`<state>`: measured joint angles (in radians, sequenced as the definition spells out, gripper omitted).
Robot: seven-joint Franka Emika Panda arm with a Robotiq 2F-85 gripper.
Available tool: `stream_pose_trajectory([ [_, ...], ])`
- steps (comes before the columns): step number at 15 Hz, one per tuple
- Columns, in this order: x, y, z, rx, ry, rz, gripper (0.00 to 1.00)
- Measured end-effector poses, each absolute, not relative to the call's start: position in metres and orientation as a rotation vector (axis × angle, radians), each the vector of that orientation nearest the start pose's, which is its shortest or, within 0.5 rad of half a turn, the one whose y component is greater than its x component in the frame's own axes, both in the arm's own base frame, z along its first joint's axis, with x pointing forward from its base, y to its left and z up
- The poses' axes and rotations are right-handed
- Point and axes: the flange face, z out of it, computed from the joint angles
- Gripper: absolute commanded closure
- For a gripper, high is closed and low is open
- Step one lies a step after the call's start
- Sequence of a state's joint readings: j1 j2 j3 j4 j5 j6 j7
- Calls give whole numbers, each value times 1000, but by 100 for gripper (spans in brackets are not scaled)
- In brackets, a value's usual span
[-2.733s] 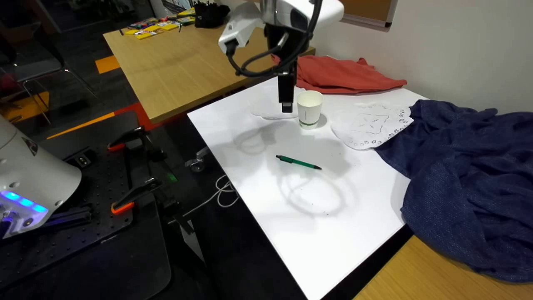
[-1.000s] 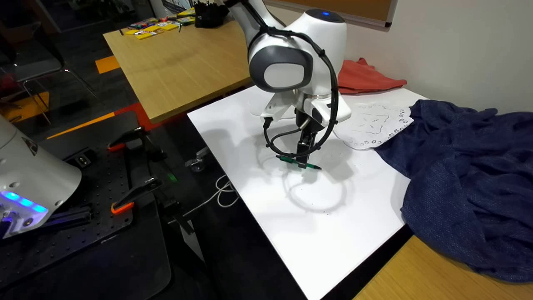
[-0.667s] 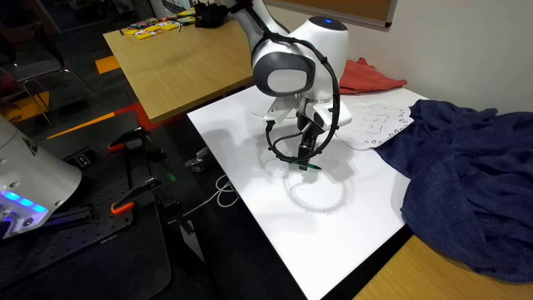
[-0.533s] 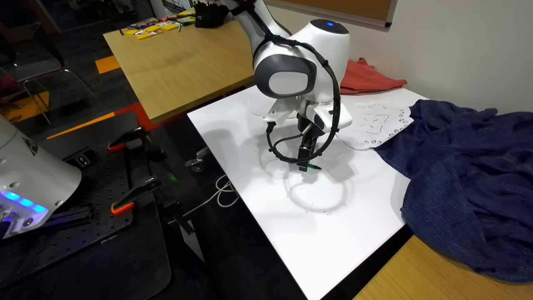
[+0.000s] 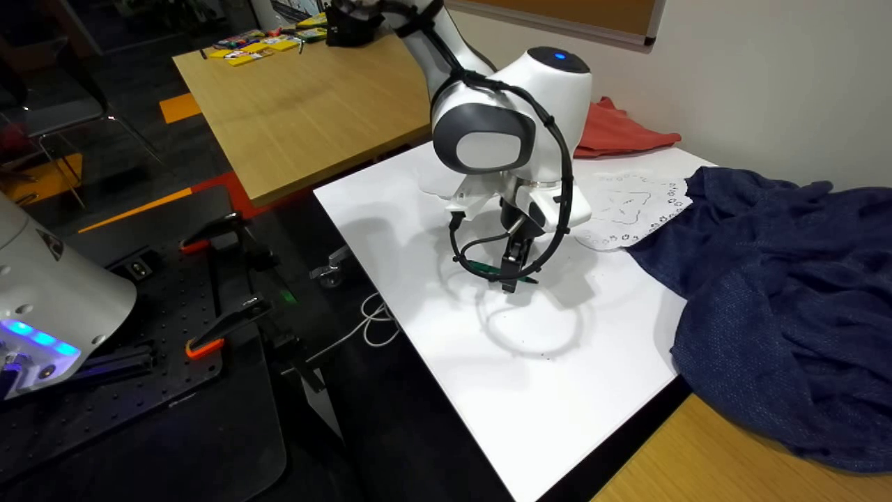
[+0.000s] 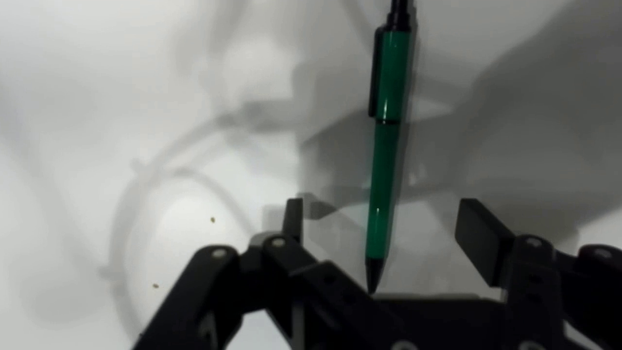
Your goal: Put the pen inside the white coffee cup
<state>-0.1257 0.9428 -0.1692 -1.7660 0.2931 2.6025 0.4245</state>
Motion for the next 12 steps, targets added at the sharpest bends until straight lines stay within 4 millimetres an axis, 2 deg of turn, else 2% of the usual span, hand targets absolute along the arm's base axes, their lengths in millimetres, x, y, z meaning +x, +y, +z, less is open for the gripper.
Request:
stream_pose_trajectory([
  [4,592,-187,29,-2817,1396,127,81],
  [7,592,-191,29,-2810,1405,125,100],
  [12,592,-195,29,-2803,1415,128,97],
])
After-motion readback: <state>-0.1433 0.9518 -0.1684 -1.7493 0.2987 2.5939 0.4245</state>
